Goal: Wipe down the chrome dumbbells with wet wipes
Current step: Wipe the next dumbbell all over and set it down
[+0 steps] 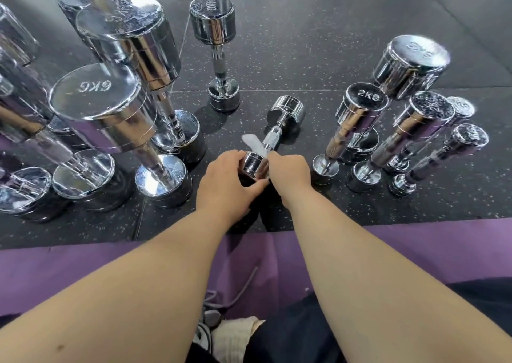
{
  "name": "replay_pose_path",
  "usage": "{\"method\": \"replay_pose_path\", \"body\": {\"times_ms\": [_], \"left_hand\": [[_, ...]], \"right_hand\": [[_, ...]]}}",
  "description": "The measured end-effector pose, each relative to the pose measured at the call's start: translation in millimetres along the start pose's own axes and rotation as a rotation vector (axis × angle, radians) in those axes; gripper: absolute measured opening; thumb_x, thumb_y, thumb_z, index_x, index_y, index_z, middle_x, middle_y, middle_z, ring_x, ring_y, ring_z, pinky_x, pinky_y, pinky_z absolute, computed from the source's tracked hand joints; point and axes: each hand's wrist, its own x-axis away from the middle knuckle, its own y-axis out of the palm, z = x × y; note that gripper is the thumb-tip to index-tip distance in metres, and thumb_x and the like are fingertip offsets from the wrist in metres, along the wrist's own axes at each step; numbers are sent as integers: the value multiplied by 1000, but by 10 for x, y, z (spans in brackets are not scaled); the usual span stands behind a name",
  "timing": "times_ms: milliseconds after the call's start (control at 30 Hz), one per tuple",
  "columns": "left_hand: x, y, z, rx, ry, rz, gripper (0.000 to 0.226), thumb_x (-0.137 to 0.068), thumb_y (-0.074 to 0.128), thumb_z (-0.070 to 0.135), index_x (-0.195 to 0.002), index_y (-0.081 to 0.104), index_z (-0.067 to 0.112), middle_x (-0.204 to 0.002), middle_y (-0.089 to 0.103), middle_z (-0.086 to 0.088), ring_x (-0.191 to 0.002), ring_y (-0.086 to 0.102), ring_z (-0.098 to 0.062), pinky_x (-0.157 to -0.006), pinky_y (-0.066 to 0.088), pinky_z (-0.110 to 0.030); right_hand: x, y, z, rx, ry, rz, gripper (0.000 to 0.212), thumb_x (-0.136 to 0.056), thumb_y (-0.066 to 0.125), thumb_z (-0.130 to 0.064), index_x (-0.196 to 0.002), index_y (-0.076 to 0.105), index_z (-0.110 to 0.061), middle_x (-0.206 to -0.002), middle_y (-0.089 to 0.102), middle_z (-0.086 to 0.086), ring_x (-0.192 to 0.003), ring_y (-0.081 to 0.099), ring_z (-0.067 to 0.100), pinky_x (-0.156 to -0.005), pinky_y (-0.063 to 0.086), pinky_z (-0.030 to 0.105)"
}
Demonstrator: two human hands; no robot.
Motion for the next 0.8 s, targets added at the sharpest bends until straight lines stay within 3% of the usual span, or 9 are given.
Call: {"method": "replay_pose_path", "body": {"times_ms": [67, 133, 267, 367, 433, 533, 600, 667, 800], "left_hand": [[-30, -4, -50, 12, -25, 35, 69, -79, 73, 51, -138, 52, 21, -136, 48, 5, -128, 43, -17, -104, 34, -29], [-45, -27, -65, 61, -96, 61, 65, -83, 68, 49, -140, 51, 22, -132, 51, 4, -125, 47, -18, -100, 37, -30], [-105, -111, -86, 156, -212, 71, 45, -91, 58, 41, -134, 52, 28, -121, 63, 4, -111, 57, -21, -88, 42, -30], [-122, -102, -133, 203, -216, 32, 53, -83, 60, 54, -131, 54, 31, -114, 60, 8, -106, 58, -20, -92, 47, -33], [-136, -82, -150, 262, -250, 30, 63, -77, 60, 62, -134, 53, 35, -121, 59, 6, -109, 58, -20, -96, 48, -36], [-147, -87, -170, 289, -307, 44, 52, -86, 60, 52, -136, 51, 37, -123, 60, 6, -112, 57, -18, -93, 44, -30], [-136, -98, -168, 286, -293, 56, 49, -85, 61, 51, -132, 54, 37, -118, 62, 7, -108, 59, -17, -93, 46, -32], [-138, -92, -144, 288, -265, 38, 56, -81, 67, 53, -133, 52, 37, -120, 58, 6, -108, 58, -18, -96, 47, -36], [-145, -5, -57, 147, -216, -143, 94, -72, 78, 49, -149, 26, 32, -133, 46, -6, -122, 49, -26, -101, 41, -36]], "right_hand": [[13, -17, 20, -22, -85, 0, 31, -84, 50, -30, -56, 56, -17, -68, 59, 1, -73, 50, 27, -69, 43, 36], [46, -30, 65, -58, -152, -22, 32, -89, 49, -26, -59, 51, -18, -67, 53, -2, -72, 45, 23, -66, 38, 34], [33, 39, -11, -107, -74, -151, 35, -101, 35, -30, -89, 59, -7, -103, 64, 12, -97, 55, 30, -86, 41, 39], [-25, 42, -68, -81, -42, -194, 36, -103, 29, -32, -104, 54, -5, -122, 59, 18, -112, 52, 35, -93, 38, 40], [-22, 40, -88, -86, -47, -230, 50, -101, 29, -42, -99, 64, -6, -115, 65, 13, -109, 56, 32, -94, 42, 40], [1, 67, -80, -152, -43, -173, 57, -90, 31, -51, -94, 70, -10, -103, 70, 12, -102, 62, 32, -89, 48, 42], [4, 92, -27, -87, -22, -207, 41, -93, 37, -45, -93, 63, -14, -98, 65, 10, -99, 62, 32, -95, 51, 46], [-2, 92, 12, -77, 13, -249, 24, -96, 46, -32, -83, 59, -17, -85, 60, 4, -85, 59, 24, -86, 53, 39], [51, 25, 38, -334, 120, -261, 9, -79, 61, -18, -72, 65, -14, -75, 63, 5, -72, 57, 21, -75, 51, 37]]}}
